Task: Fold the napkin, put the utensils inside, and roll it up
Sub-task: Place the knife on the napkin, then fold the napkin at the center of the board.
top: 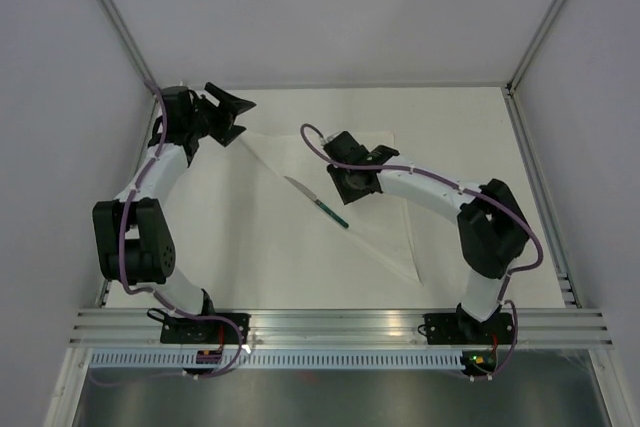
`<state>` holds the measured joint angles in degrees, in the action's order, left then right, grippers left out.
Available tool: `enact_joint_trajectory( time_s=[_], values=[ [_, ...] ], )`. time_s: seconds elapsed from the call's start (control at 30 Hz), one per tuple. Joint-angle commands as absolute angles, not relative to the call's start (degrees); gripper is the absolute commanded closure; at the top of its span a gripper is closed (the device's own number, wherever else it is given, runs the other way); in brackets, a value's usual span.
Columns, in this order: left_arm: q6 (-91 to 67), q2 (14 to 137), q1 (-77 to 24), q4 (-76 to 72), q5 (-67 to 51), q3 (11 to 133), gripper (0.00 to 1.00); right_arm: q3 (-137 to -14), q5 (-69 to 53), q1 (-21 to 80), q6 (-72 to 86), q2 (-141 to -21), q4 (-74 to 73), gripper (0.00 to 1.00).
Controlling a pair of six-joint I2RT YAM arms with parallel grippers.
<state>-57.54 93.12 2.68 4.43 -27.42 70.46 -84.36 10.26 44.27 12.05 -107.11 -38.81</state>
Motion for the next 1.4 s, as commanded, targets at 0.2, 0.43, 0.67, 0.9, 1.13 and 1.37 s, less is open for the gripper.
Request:
enact_joint_trajectory(
  time_s=[0.2,0.43,0.67,0.9,1.13,1.37],
  values=[
    [-57.2,88.0,-2.5,-3.4,-29.6,62.1,0.16,-54.6,14.5,40.1,40.7,-74.9,-36.9,0.61],
    [-57.4,84.3,-5.7,-4.9,-30.5,58.6,0.16,-38.1,11.9,41.1,60.4,-52.8,-40.0,0.59],
    [-58.3,82.2,-6.9,-6.7,-31.6,56.0,0.16,-35.7,13.6,43.7,70.2,-45.4,-49.9,0.50],
    [-59.1,81.3,-7.8,-7.8,-31.8,54.2,0.16,-37.7,13.1,43.7,72.8,-51.6,-58.0,0.41],
    [-58.1,80.3,-10.3,-8.2,-30.9,53.1,0.16,-32.5,9.8,43.8,78.3,-48.8,-57.2,0.40],
    [-58.6,80.7,-11.5,-9.3,-30.7,52.3,0.16,-29.2,7.6,43.7,78.8,-51.2,-55.9,0.43]
  ],
)
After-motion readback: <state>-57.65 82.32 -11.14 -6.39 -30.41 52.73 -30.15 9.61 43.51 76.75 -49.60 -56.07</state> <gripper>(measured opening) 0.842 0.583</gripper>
